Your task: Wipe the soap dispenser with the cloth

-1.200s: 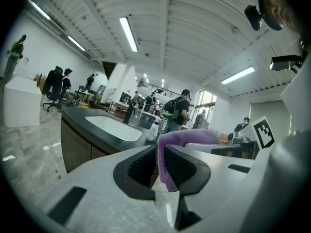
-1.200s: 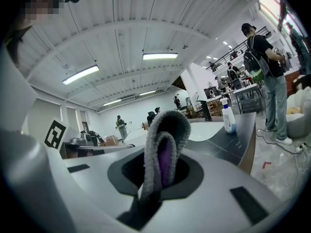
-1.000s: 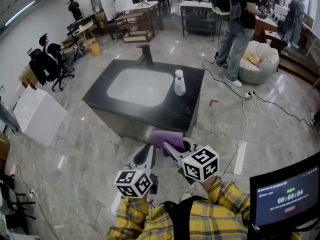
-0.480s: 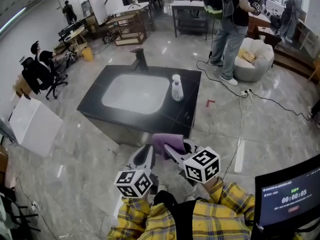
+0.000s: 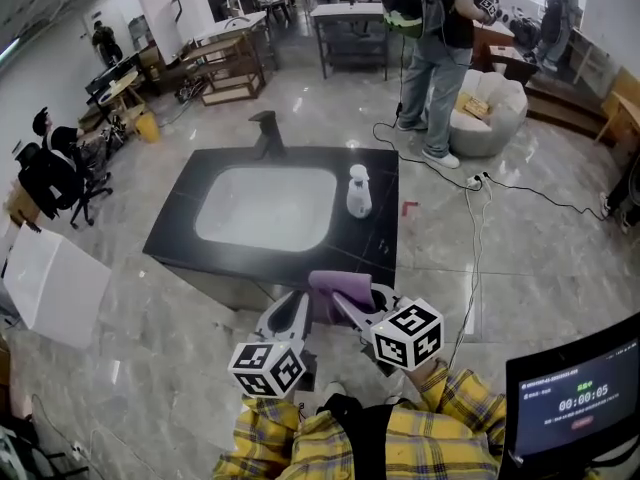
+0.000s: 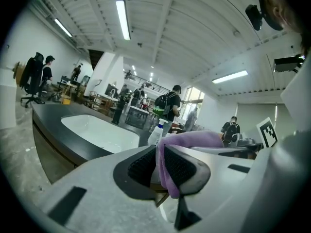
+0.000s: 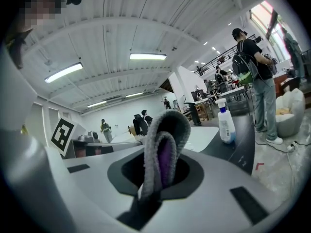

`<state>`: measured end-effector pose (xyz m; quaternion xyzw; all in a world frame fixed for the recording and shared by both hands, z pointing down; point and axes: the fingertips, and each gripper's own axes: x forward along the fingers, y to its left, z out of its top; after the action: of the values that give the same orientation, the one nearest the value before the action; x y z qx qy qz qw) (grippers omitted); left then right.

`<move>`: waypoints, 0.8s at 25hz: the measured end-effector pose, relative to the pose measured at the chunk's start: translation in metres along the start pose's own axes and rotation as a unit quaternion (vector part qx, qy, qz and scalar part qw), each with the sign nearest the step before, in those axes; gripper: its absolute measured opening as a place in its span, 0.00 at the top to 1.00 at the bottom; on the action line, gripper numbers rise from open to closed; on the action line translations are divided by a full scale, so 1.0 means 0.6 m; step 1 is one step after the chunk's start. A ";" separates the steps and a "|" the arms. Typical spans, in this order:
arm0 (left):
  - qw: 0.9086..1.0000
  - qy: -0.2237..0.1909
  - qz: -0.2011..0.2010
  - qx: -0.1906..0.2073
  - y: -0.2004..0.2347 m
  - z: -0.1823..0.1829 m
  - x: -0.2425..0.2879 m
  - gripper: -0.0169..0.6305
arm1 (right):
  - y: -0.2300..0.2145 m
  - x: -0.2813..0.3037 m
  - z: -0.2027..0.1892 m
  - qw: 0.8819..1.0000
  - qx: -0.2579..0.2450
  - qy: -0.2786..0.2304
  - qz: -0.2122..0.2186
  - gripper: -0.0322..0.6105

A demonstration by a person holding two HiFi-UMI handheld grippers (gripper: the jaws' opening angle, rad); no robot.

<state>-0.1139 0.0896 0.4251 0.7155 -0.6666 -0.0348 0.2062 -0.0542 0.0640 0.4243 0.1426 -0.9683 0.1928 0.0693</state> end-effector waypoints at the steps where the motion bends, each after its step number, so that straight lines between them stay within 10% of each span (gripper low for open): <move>1: 1.000 0.002 -0.004 0.000 0.011 0.003 0.004 0.90 | -0.001 0.010 0.001 1.000 0.002 -0.001 -0.005 0.88; 20: 0.991 0.063 -0.116 0.001 0.088 -0.020 0.076 0.90 | -0.030 0.071 -0.029 0.993 0.026 -0.016 -0.118 0.88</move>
<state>-0.1548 0.0472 0.4641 0.7885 -0.5652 -0.0129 0.2420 -0.0879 0.0443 0.4544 0.2610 -0.9403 0.2059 0.0725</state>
